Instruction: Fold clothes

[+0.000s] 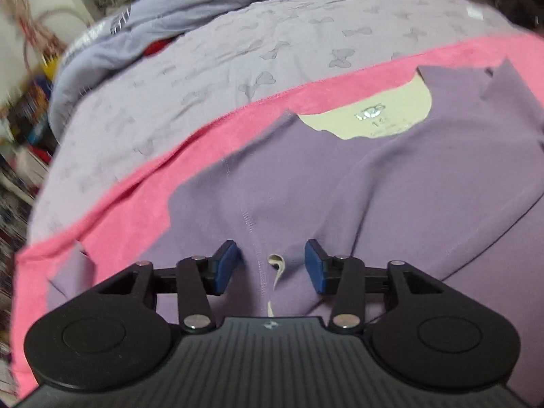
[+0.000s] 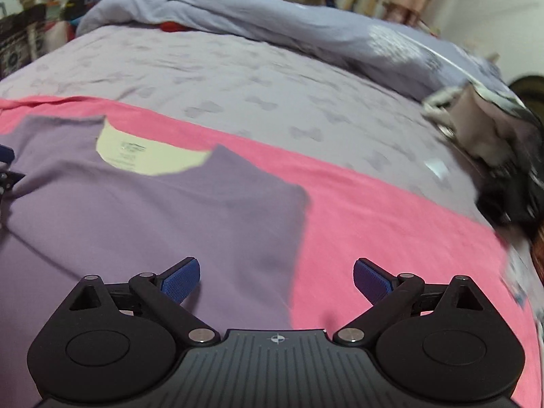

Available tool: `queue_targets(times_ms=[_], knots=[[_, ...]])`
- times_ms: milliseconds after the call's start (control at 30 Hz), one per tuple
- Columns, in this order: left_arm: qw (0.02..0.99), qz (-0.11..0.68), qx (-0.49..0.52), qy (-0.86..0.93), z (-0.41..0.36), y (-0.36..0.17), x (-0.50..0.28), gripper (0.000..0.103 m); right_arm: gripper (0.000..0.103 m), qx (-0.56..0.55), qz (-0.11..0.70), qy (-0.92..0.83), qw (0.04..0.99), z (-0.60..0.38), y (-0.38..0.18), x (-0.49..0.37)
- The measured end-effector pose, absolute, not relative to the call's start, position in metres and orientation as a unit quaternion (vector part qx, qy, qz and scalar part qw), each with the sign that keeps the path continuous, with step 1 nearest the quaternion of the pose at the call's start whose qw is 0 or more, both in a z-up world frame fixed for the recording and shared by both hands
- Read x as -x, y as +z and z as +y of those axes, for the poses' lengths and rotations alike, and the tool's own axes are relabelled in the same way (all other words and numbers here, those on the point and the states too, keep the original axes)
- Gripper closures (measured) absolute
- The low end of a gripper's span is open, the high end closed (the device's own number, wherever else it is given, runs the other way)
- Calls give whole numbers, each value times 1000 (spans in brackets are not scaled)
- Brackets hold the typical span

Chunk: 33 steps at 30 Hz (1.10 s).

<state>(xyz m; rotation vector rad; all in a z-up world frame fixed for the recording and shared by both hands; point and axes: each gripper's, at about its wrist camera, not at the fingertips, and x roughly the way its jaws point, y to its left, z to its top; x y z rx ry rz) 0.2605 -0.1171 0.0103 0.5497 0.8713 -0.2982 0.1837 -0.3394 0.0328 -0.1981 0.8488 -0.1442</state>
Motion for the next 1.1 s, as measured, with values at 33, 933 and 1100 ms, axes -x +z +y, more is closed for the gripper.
queue_targets(times_ms=[33, 933, 1100], knots=[[860, 416, -258, -145, -118, 10, -262, 54, 5, 94, 412, -67, 904, -335, 28, -190], [896, 415, -156, 20, -69, 35, -271, 87, 2, 135, 356, -188, 905, -362, 18, -201], [893, 402, -187, -79, -93, 32, -245, 72, 1, 126, 400, -191, 888, -378, -6, -247]])
